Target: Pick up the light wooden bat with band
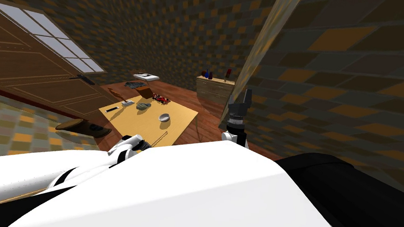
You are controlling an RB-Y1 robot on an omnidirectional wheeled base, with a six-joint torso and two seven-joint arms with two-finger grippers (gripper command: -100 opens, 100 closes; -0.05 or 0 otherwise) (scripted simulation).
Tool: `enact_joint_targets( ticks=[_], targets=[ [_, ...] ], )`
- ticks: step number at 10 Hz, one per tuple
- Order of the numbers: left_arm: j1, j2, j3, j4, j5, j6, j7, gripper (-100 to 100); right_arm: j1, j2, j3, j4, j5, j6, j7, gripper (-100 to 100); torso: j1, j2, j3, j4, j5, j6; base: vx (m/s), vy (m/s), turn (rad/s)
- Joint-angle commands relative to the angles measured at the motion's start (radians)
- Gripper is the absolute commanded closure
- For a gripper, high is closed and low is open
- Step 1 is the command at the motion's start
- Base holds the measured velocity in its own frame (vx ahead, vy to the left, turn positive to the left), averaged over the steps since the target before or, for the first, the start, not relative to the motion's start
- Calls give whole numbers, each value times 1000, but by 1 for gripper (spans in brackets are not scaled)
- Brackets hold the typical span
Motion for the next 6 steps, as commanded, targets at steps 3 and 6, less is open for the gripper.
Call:
enact_joint_targets(
  ticks=[3,6],
  targets=[
    [-8,-3,-24,-51,-15,51,73,100,0,0,0,0,0,0,0,0,-1,0,0,0,0,0,-84,20,-56],
    [-22,-3,-44,-80,-28,86,129,100,0,0,0,0,0,0,0,0,-1,-1,0,0,-1,-1,-79,22,-68]
  ],
)
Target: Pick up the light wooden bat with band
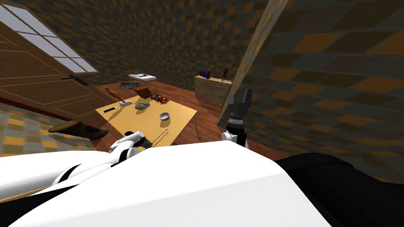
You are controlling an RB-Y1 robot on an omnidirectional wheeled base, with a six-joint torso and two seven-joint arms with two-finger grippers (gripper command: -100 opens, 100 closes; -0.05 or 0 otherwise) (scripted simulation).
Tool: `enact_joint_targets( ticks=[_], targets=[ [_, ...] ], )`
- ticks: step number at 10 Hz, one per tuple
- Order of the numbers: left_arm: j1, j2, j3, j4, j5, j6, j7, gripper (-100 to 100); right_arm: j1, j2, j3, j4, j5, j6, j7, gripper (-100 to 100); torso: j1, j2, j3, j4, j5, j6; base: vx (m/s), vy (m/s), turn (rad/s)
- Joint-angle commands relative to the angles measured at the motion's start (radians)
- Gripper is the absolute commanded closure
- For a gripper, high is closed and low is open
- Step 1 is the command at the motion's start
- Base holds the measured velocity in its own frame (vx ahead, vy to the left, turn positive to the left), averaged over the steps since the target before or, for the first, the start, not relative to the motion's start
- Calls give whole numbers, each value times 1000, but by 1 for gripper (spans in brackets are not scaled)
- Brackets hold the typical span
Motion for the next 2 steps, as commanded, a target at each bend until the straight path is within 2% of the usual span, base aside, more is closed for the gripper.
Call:
enact_joint_targets(
  ticks=[1,2],
  targets=[
    [0,0,0,0,0,0,0,100,0,0,0,0,0,0,0,0,0,0,0,0,0,0,-39,13,-15],
    [-1,0,-1,0,0,1,3,0,0,0,0,0,0,0,0,0,0,-2,-1,0,0,0,-7,2,3]
  ],
)
